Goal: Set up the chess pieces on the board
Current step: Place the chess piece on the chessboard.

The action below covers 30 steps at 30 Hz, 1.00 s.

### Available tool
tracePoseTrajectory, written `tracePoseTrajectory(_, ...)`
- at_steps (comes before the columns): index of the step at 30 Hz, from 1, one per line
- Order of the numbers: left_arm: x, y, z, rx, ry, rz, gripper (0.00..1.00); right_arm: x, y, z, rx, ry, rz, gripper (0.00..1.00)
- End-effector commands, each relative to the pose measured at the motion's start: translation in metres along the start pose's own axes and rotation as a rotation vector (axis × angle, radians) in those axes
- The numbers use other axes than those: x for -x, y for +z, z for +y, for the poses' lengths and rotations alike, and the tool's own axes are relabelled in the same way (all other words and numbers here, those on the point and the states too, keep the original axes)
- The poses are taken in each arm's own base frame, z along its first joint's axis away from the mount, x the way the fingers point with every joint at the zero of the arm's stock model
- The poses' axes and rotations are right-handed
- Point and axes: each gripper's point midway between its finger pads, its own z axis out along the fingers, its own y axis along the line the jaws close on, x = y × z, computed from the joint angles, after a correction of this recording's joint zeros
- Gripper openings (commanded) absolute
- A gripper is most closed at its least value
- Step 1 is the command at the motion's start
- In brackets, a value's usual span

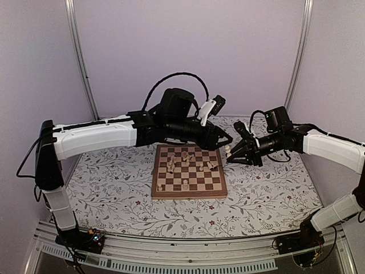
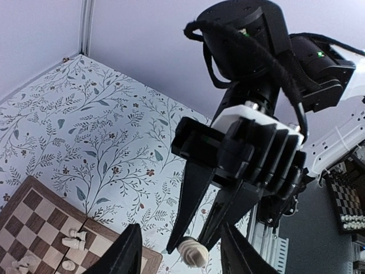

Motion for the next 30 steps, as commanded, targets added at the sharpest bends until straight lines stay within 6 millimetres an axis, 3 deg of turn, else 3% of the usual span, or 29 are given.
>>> tracePoseTrajectory(1,-0.006,0.008,-0.016,-0.063,0.007,0.035,0.48,0.009,-0.001,0.000,0.003,-0.012,-0.013,0.09)
tracePoseTrajectory(16,-0.031,0.020,-0.009,-0.043,-0.005,0.124,0.35,0.010,-0.002,0.001,0.000,-0.021,-0.014,0.10)
tracePoseTrajectory(22,-0.032,0.021,-0.009,-0.044,-0.006,0.136,0.19,0.008,-0.001,0.000,-0.006,-0.020,-0.008,0.10)
tracePoseTrajectory(23,-0.031,0.021,-0.009,-0.039,-0.005,0.137,0.17,0.007,-0.002,-0.001,-0.010,-0.020,-0.005,0.12)
tracePoseTrajectory(27,-0.027,0.006,-0.001,0.035,0.030,0.135,0.14,0.002,-0.006,-0.009,-0.063,-0.018,0.015,0.45)
tracePoseTrajectory(30,-0.032,-0.011,0.007,0.101,0.059,0.162,0.14,0.007,-0.034,-0.014,-0.094,0.001,-0.043,0.57)
